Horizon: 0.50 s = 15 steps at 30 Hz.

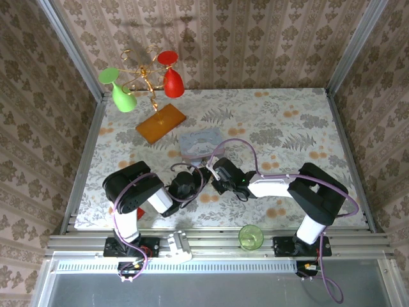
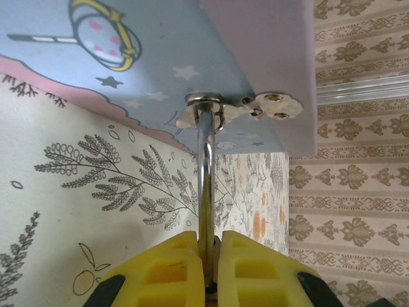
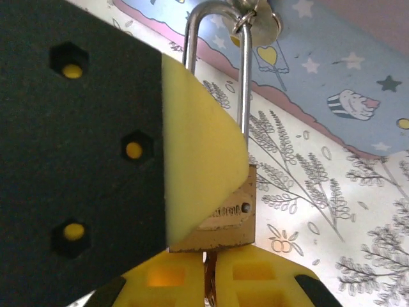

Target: Unlock the padlock with the key

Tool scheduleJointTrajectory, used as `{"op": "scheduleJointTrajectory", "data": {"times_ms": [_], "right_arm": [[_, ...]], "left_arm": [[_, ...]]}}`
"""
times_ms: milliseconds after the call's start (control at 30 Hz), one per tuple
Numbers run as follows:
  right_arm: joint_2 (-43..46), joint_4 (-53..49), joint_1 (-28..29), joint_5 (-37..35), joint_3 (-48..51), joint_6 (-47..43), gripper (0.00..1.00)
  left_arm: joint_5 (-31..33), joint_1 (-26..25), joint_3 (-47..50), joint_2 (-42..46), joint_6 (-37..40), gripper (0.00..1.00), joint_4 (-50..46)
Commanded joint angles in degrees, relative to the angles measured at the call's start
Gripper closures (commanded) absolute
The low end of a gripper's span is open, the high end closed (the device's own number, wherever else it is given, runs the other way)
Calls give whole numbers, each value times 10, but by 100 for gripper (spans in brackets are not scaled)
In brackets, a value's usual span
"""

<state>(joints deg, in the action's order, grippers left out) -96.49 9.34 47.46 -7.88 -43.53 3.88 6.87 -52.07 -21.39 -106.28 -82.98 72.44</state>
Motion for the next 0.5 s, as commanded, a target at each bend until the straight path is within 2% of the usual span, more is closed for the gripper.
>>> {"op": "scheduleJointTrajectory", "data": {"times_ms": [0,167,233,300,367,467], "right_arm": [[11,74,-48,130,30,73,95],[7,206,-140,343,78,209,98],[-23,283,-171,437,83,278,99],[-59,363,-192,501,85,342,99],[-96,444,-206,545,88,400,99],[-129,523,-219,563,98,454,100]], "left_arm": [[-24,-6,1,2,-9,100,25],[-28,-5,9,8,-2,100,25],[-32,-5,8,8,0,100,25],[-35,-4,9,7,3,100,25],[-31,-5,14,6,3,100,25],[-23,-3,24,5,8,100,25]]}}
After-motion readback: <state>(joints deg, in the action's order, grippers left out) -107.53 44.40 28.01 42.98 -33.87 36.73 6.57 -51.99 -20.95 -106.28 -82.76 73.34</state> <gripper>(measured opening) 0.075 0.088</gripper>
